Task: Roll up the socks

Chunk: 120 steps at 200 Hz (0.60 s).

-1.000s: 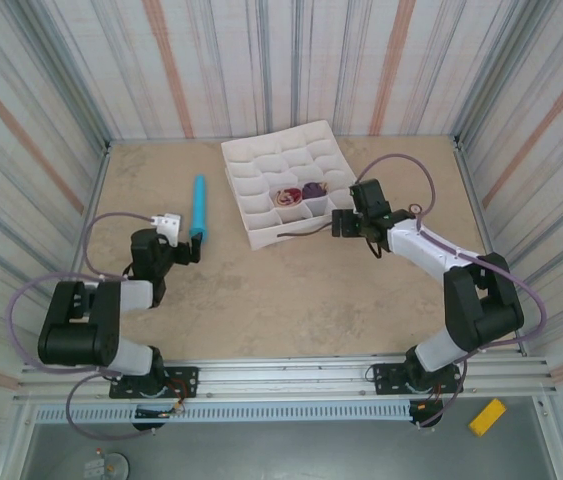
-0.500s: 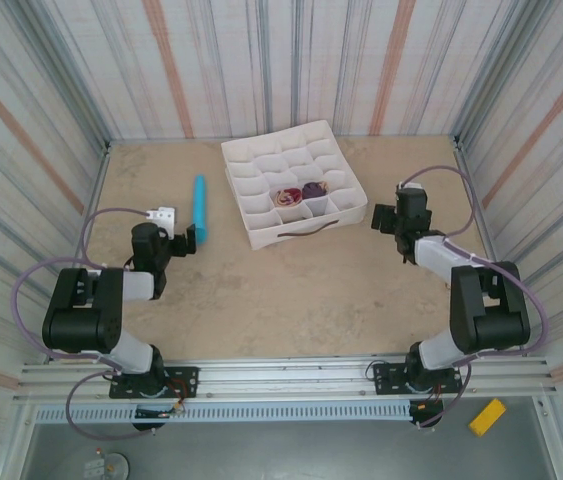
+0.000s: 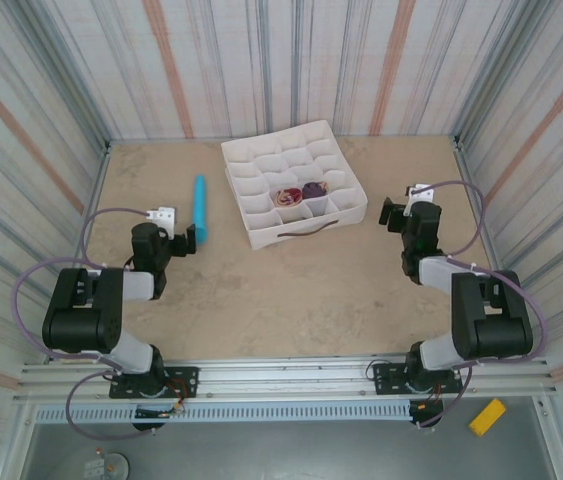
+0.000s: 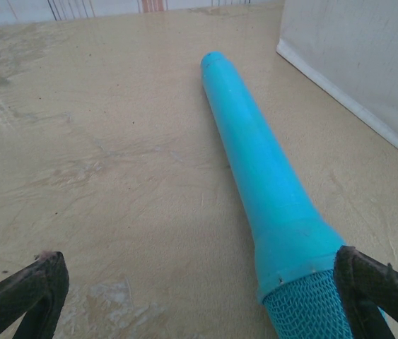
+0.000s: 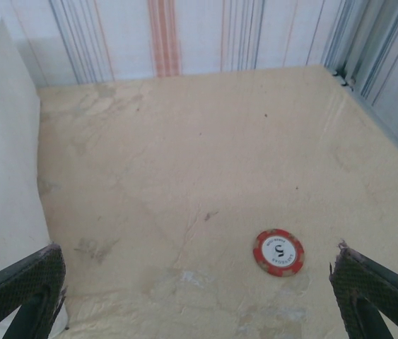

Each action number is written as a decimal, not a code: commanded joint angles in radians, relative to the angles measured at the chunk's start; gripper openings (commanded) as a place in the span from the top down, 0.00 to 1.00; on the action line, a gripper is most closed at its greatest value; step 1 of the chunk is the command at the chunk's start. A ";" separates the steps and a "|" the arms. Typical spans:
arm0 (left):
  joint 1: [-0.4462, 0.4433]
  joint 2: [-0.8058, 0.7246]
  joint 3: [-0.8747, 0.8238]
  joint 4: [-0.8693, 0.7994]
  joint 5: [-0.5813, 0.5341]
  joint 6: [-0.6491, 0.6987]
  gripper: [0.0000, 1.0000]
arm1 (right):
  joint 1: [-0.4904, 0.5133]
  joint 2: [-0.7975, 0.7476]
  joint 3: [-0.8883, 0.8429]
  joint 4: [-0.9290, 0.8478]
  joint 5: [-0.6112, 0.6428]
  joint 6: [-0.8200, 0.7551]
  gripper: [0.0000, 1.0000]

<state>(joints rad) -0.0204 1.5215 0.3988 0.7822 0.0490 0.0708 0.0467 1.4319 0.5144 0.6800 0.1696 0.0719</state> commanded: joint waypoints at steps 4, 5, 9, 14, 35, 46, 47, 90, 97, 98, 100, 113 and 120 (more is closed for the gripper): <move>0.005 -0.013 0.011 0.006 -0.023 -0.008 0.01 | -0.026 -0.077 -0.050 0.024 -0.044 -0.021 0.01; 0.005 -0.013 0.010 0.006 -0.023 -0.009 0.01 | -0.026 -0.078 -0.050 0.020 -0.044 -0.021 0.01; 0.006 -0.013 0.011 0.006 -0.023 -0.008 0.01 | -0.031 -0.089 -0.056 0.006 -0.043 -0.022 0.01; 0.006 -0.013 0.011 0.006 -0.023 -0.009 0.01 | -0.036 -0.101 -0.063 -0.004 -0.042 -0.019 0.01; 0.006 -0.014 0.011 0.006 -0.024 -0.008 0.01 | -0.072 -0.160 -0.114 -0.015 -0.082 0.011 0.01; 0.005 -0.014 0.011 0.006 -0.023 -0.009 0.01 | -0.094 -0.177 -0.129 -0.023 -0.123 0.027 0.01; 0.006 -0.014 0.011 0.006 -0.023 -0.009 0.01 | -0.095 -0.178 -0.131 -0.024 -0.126 0.028 0.01; 0.005 -0.014 0.011 0.006 -0.023 -0.008 0.01 | -0.097 -0.159 -0.239 0.113 -0.140 0.041 0.01; 0.006 -0.014 0.010 0.006 -0.023 -0.009 0.01 | -0.095 -0.127 -0.252 0.177 -0.148 0.045 0.01; 0.005 -0.014 0.011 0.006 -0.024 -0.008 0.01 | -0.094 -0.122 -0.254 0.185 -0.150 0.044 0.01; 0.006 -0.014 0.011 0.006 -0.023 -0.009 0.01 | -0.093 -0.112 -0.257 0.203 -0.151 0.039 0.01; 0.005 -0.014 0.011 0.006 -0.023 -0.009 0.01 | -0.074 -0.051 -0.251 0.260 -0.101 0.025 0.01; 0.005 -0.014 0.011 0.006 -0.023 -0.009 0.01 | -0.071 -0.031 -0.237 0.248 -0.097 0.026 0.01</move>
<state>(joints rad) -0.0204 1.5215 0.3988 0.7822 0.0490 0.0708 -0.0410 1.3285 0.2680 0.8021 0.0509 0.0814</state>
